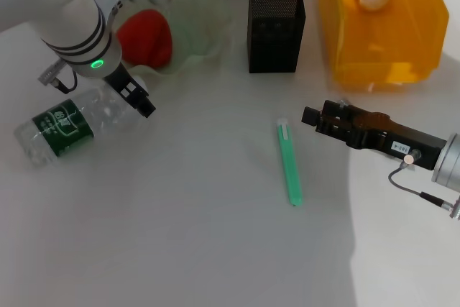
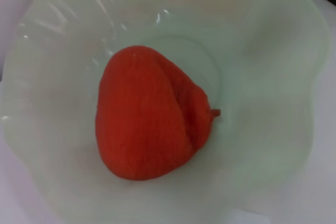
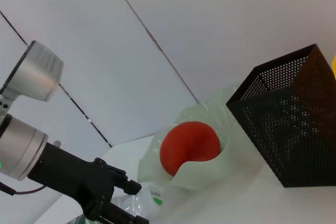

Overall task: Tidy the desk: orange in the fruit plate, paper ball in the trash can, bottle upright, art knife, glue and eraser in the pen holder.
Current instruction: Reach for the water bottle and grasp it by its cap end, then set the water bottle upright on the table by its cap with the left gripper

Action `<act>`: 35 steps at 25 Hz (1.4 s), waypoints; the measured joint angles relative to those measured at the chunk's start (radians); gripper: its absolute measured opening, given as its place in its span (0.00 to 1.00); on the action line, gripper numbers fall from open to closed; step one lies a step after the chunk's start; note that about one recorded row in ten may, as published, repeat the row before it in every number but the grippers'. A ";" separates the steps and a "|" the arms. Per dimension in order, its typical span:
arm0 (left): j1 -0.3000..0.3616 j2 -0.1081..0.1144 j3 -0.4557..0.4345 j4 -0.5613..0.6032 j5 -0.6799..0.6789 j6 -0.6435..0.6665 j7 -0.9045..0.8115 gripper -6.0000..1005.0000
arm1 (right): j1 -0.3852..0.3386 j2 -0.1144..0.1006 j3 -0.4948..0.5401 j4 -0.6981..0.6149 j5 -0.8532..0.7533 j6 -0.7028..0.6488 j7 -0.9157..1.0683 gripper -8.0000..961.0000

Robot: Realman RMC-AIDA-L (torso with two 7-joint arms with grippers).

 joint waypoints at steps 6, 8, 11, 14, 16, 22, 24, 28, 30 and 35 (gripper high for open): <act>-0.006 -0.002 0.018 -0.012 0.000 -0.015 0.000 0.82 | 0.001 0.000 0.000 0.000 0.000 0.005 0.000 0.76; -0.006 -0.002 0.045 -0.013 0.000 -0.026 -0.001 0.82 | 0.003 0.000 0.000 0.000 0.000 0.009 0.000 0.76; -0.007 -0.003 0.081 -0.013 0.000 -0.032 -0.005 0.81 | 0.006 0.000 0.000 0.001 0.000 0.015 0.000 0.76; -0.007 -0.005 0.105 -0.013 0.000 -0.033 -0.006 0.81 | 0.008 0.001 0.000 0.003 0.000 0.024 0.000 0.76; -0.007 -0.005 0.105 -0.013 0.000 -0.033 -0.006 0.81 | 0.008 0.001 0.000 0.004 0.000 0.025 0.000 0.76; -0.005 -0.007 0.114 -0.013 0.000 -0.026 0.000 0.74 | 0.011 0.002 0.000 0.011 0.000 0.027 0.000 0.76; -0.005 -0.007 0.127 -0.013 0.000 -0.026 0.000 0.70 | 0.011 0.002 0.000 0.011 0.000 0.027 0.000 0.76; 0.001 -0.007 0.143 -0.001 0.000 -0.022 -0.002 0.49 | 0.011 0.002 0.000 0.014 0.000 0.028 0.000 0.76; 0.013 -0.007 0.145 0.025 0.000 -0.016 -0.004 0.48 | 0.011 0.002 0.000 0.014 0.000 0.028 0.000 0.76; 0.052 -0.003 0.143 0.111 -0.001 0.007 -0.006 0.46 | 0.009 0.002 0.000 0.019 0.000 0.029 0.000 0.76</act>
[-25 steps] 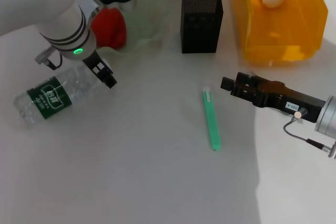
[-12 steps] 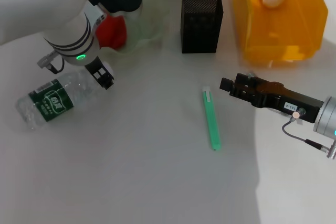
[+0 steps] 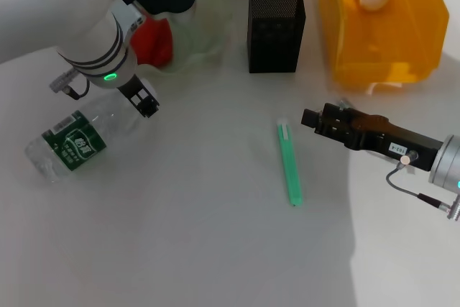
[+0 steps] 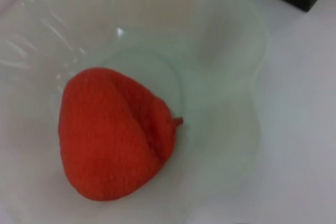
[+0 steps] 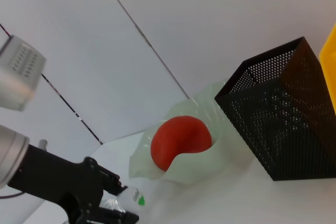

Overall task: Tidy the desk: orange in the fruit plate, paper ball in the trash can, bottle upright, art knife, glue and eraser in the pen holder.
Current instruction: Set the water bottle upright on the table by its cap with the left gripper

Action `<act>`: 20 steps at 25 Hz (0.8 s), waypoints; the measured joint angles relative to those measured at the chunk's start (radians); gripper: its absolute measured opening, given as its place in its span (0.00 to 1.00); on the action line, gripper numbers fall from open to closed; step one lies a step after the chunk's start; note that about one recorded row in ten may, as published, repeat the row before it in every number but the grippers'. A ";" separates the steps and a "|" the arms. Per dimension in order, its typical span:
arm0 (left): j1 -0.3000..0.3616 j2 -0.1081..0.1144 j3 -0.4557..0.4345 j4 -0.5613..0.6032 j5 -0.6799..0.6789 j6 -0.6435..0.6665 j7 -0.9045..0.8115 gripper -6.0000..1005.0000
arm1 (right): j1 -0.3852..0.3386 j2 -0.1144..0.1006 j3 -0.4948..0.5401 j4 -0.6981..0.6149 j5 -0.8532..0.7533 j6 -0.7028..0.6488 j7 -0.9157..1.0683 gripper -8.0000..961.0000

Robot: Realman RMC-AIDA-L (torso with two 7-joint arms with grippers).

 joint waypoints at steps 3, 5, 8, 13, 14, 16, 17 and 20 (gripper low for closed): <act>0.040 0.001 -0.005 0.104 -0.001 0.042 0.008 0.45 | 0.002 0.000 0.000 0.006 0.000 0.000 0.000 0.76; 0.070 0.001 -0.009 0.192 -0.009 0.078 0.021 0.45 | 0.002 0.000 0.000 0.007 0.000 0.000 0.000 0.76; 0.109 0.001 -0.038 0.322 -0.074 0.140 0.070 0.45 | 0.005 0.000 0.000 0.007 0.000 0.000 0.000 0.76; 0.122 0.003 -0.183 0.379 -0.287 0.213 0.222 0.45 | 0.012 0.000 0.000 0.007 0.000 -0.002 0.000 0.76; 0.122 0.004 -0.205 0.374 -0.310 0.216 0.241 0.45 | 0.013 0.000 0.000 0.007 0.000 -0.003 0.000 0.76; 0.121 0.004 -0.287 0.340 -0.389 0.221 0.319 0.45 | 0.014 0.001 0.000 0.007 0.000 -0.007 0.000 0.76; 0.119 0.004 -0.312 0.325 -0.411 0.222 0.340 0.44 | 0.014 0.001 0.000 0.007 0.000 -0.009 0.000 0.76; 0.114 0.006 -0.438 0.243 -0.538 0.241 0.461 0.45 | 0.013 0.002 0.000 0.007 0.000 -0.009 0.000 0.76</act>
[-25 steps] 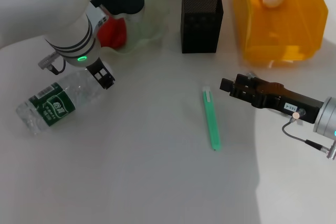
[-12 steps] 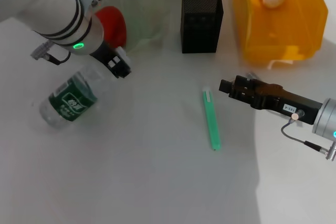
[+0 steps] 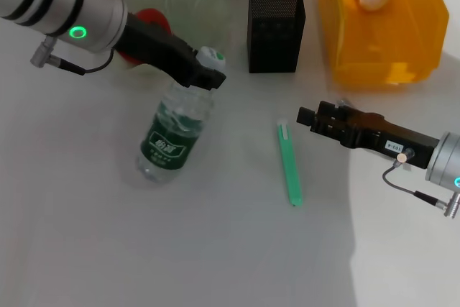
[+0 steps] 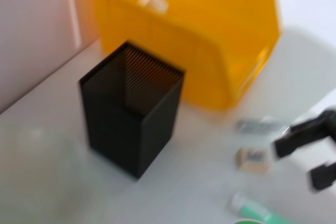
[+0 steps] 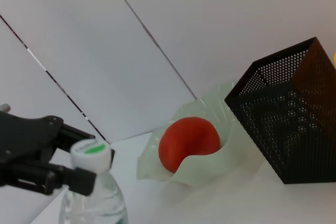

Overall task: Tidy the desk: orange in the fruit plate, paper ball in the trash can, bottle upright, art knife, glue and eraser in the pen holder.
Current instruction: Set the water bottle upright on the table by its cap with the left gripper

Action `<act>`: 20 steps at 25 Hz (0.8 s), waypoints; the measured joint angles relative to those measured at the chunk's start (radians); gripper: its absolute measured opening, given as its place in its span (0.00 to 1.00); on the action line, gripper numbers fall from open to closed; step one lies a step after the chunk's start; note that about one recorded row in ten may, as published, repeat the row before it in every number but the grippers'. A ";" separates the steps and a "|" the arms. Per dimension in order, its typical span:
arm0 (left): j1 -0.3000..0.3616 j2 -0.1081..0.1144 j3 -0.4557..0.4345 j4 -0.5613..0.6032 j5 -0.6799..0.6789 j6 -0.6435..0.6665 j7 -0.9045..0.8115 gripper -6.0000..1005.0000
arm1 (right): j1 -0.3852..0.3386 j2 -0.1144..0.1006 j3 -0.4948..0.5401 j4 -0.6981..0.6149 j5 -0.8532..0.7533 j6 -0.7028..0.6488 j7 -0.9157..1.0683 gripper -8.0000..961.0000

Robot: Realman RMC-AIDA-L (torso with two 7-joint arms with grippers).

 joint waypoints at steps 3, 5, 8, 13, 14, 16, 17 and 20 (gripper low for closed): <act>0.001 0.002 -0.109 -0.081 -0.120 0.012 0.122 0.45 | -0.003 0.000 0.000 0.000 0.000 0.000 0.004 0.76; 0.010 0.003 -0.178 -0.142 -0.216 0.015 0.226 0.45 | -0.003 0.000 0.000 0.000 0.000 0.002 0.005 0.76; 0.041 0.002 -0.240 -0.200 -0.329 0.017 0.363 0.45 | -0.001 0.000 0.000 0.000 0.000 0.006 0.006 0.76; 0.141 0.002 -0.261 -0.331 -0.608 0.010 0.656 0.45 | 0.002 0.000 0.001 0.004 0.015 0.009 0.005 0.76; 0.154 0.002 -0.262 -0.356 -0.649 0.010 0.704 0.45 | 0.004 0.000 0.002 0.007 0.022 0.010 0.003 0.76; 0.182 0.000 -0.263 -0.418 -0.736 0.013 0.814 0.45 | 0.005 0.000 0.002 0.009 0.024 0.012 0.002 0.76; 0.196 -0.001 -0.263 -0.463 -0.789 0.014 0.884 0.45 | 0.006 0.000 0.002 0.010 0.026 0.015 0.001 0.76; 0.224 -0.001 -0.264 -0.587 -0.922 0.017 1.060 0.45 | 0.011 0.000 0.002 0.011 0.026 0.022 0.001 0.76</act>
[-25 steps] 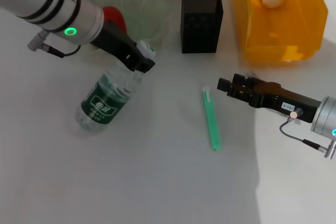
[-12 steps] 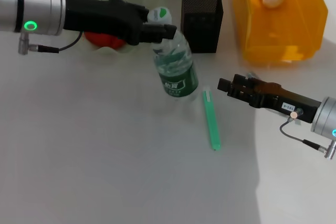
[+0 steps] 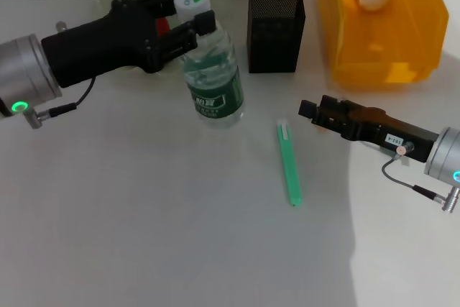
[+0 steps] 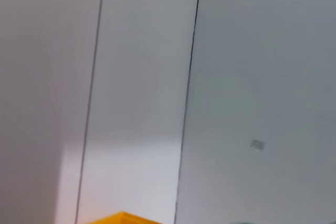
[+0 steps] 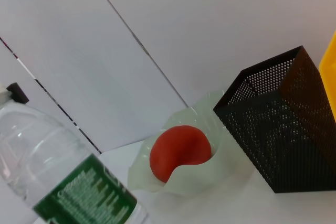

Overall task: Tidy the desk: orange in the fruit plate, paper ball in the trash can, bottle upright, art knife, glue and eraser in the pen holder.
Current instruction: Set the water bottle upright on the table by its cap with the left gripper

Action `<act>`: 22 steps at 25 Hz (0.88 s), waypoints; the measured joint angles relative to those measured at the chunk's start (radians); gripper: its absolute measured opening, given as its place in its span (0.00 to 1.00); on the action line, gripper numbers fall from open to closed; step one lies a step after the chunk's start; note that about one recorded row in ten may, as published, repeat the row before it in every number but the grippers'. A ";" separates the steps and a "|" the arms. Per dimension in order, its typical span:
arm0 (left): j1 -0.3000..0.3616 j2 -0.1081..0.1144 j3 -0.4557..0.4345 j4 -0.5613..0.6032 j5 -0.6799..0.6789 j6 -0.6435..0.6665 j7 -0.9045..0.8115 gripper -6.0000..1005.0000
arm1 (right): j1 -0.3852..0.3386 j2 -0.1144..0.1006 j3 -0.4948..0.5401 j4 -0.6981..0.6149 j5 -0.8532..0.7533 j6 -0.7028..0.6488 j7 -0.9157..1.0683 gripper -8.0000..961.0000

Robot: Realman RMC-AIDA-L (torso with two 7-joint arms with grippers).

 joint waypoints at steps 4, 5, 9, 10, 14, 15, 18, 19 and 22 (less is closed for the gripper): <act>0.013 0.000 0.000 -0.090 -0.081 0.001 0.140 0.46 | 0.005 0.001 0.000 0.000 0.001 0.006 0.000 0.76; 0.028 0.001 -0.001 -0.173 -0.152 -0.003 0.289 0.46 | 0.005 0.002 0.000 0.000 0.001 0.007 0.000 0.76; 0.043 0.001 -0.006 -0.226 -0.184 -0.018 0.403 0.46 | 0.008 0.003 0.000 0.000 0.008 0.008 0.001 0.76; 0.049 0.001 -0.021 -0.254 -0.192 -0.026 0.442 0.46 | 0.008 0.003 0.000 0.001 0.013 0.009 0.001 0.76; 0.055 0.000 -0.035 -0.287 -0.194 -0.041 0.504 0.46 | 0.013 0.003 0.000 0.002 0.023 0.009 0.000 0.76; 0.056 0.000 -0.038 -0.293 -0.194 -0.049 0.509 0.46 | 0.016 0.003 0.000 0.003 0.024 0.009 0.000 0.76; 0.054 -0.002 -0.054 -0.320 -0.195 -0.070 0.531 0.46 | 0.028 0.003 0.000 0.016 0.024 0.009 0.000 0.76; 0.052 -0.002 -0.063 -0.334 -0.196 -0.074 0.545 0.46 | 0.037 0.003 0.000 0.026 0.024 0.009 0.000 0.76; 0.046 -0.003 -0.089 -0.376 -0.204 -0.077 0.594 0.47 | 0.042 0.003 0.000 0.033 0.024 0.009 0.000 0.76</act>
